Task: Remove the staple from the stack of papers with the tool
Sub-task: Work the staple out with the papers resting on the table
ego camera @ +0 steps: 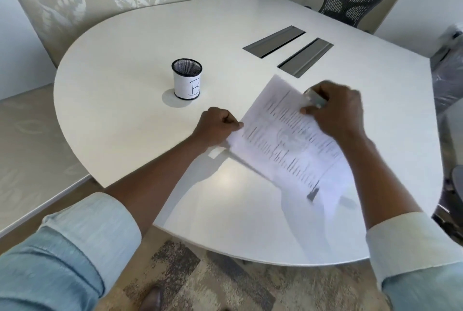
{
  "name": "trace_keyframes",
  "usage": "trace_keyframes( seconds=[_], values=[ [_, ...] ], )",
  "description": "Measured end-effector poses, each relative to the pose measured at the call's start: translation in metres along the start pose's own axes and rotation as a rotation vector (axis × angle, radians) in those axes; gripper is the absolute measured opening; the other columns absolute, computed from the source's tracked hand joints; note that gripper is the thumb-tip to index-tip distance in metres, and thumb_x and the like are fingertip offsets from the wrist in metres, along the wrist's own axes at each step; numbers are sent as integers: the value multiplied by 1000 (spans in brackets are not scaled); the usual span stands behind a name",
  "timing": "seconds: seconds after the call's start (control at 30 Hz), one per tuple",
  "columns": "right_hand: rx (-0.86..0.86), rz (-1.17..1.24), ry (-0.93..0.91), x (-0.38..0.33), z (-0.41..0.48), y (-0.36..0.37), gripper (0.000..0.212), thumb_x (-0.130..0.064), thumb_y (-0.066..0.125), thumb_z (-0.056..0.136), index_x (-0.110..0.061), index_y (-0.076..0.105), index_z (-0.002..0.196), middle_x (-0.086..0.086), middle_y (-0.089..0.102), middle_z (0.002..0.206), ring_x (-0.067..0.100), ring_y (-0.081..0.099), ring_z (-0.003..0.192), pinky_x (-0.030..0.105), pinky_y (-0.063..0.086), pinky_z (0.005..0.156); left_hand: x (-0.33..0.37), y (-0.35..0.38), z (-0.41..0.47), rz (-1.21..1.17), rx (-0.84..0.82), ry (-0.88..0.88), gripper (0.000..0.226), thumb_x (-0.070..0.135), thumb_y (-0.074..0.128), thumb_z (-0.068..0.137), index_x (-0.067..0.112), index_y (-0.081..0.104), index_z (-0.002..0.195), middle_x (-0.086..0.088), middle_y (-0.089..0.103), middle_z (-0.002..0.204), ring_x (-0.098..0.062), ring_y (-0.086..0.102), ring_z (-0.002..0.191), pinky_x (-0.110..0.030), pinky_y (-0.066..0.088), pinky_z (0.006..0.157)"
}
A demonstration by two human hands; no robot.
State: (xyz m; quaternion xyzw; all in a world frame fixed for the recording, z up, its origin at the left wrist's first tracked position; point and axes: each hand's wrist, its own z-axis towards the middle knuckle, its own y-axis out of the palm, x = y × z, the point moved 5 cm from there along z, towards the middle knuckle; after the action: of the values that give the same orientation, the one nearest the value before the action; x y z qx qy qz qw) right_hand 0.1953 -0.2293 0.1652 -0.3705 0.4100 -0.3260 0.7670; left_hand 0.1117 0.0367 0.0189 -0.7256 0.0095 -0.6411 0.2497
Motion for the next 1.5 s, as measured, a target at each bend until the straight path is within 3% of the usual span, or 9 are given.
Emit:
trace_keyframes(
  seconds=[0.2, 0.43, 0.67, 0.83, 0.97, 1.13, 1.23, 1.4, 1.5],
  values=[
    [488, -151, -419, -59, -33, -66, 8, -13, 76, 92, -11, 73, 99, 10, 77, 91, 38, 64, 83, 41, 48, 61, 21, -20, -20, -209, 114, -217, 32, 30, 82, 96, 3, 77, 79, -24, 85, 94, -28, 77, 70, -38, 69, 72],
    [436, -183, -672, -94, -127, -1, 27, 13, 63, 93, -11, 74, 91, 10, 70, 83, 37, 60, 74, 46, 46, 61, 36, -12, -66, -835, -210, -357, 71, 61, 47, 112, -4, 76, 113, -27, 83, 108, -42, 84, 93, -48, 70, 87],
    [230, -222, -469, -71, -186, 81, 42, 23, 72, 63, -8, 72, 90, 9, 66, 86, 32, 61, 72, 34, 39, 57, -8, -7, -98, -715, -163, -500, 62, 55, 60, 109, -5, 76, 114, -28, 83, 102, -46, 84, 93, -48, 71, 78],
    [147, -180, -424, -59, -195, 99, 37, 19, 78, 66, -10, 73, 89, 8, 65, 85, 30, 62, 66, 27, 31, 58, -29, -3, -108, -643, -173, -536, 27, 4, 75, 100, -11, 74, 122, -28, 83, 109, -44, 83, 100, -46, 71, 82],
    [48, -85, -404, -46, -194, 108, 32, 9, 84, 70, -11, 73, 92, 5, 66, 89, 29, 66, 68, 26, 37, 52, -35, -3, -104, -538, -132, -511, 14, -8, 75, 94, -3, 80, 106, -24, 84, 110, -38, 83, 102, -43, 71, 80],
    [-86, 219, -290, -36, -181, 109, 23, -21, 94, 82, -19, 74, 94, -5, 69, 94, 12, 68, 73, 27, 53, 58, -36, 0, -100, -435, -114, -458, 13, -8, 77, 93, 0, 82, 103, -16, 85, 106, -24, 80, 81, -30, 69, 63],
    [-208, 506, 4, -29, -169, 110, 27, -21, 96, 82, -23, 72, 94, -18, 70, 84, 2, 61, 68, 12, 44, 63, -36, 1, -98, -366, -107, -435, 16, -6, 79, 92, -2, 83, 107, -15, 85, 102, -22, 79, 76, -28, 67, 61],
    [-329, 666, 174, -24, -154, 124, 23, -29, 86, 80, -31, 69, 94, -11, 77, 90, 29, 70, 75, 51, 61, 72, -38, 6, -99, -318, -113, -409, 19, -2, 81, 91, 1, 86, 109, -15, 86, 107, -30, 82, 91, -34, 70, 75],
    [-336, 703, 165, -26, -149, 128, 14, -31, 84, 80, -33, 73, 90, -7, 79, 85, 33, 73, 78, 56, 62, 74, -41, 7, -102, -370, -118, -424, 15, 1, 82, 92, -1, 85, 107, -17, 87, 104, -26, 83, 81, -37, 71, 74]
  ],
)
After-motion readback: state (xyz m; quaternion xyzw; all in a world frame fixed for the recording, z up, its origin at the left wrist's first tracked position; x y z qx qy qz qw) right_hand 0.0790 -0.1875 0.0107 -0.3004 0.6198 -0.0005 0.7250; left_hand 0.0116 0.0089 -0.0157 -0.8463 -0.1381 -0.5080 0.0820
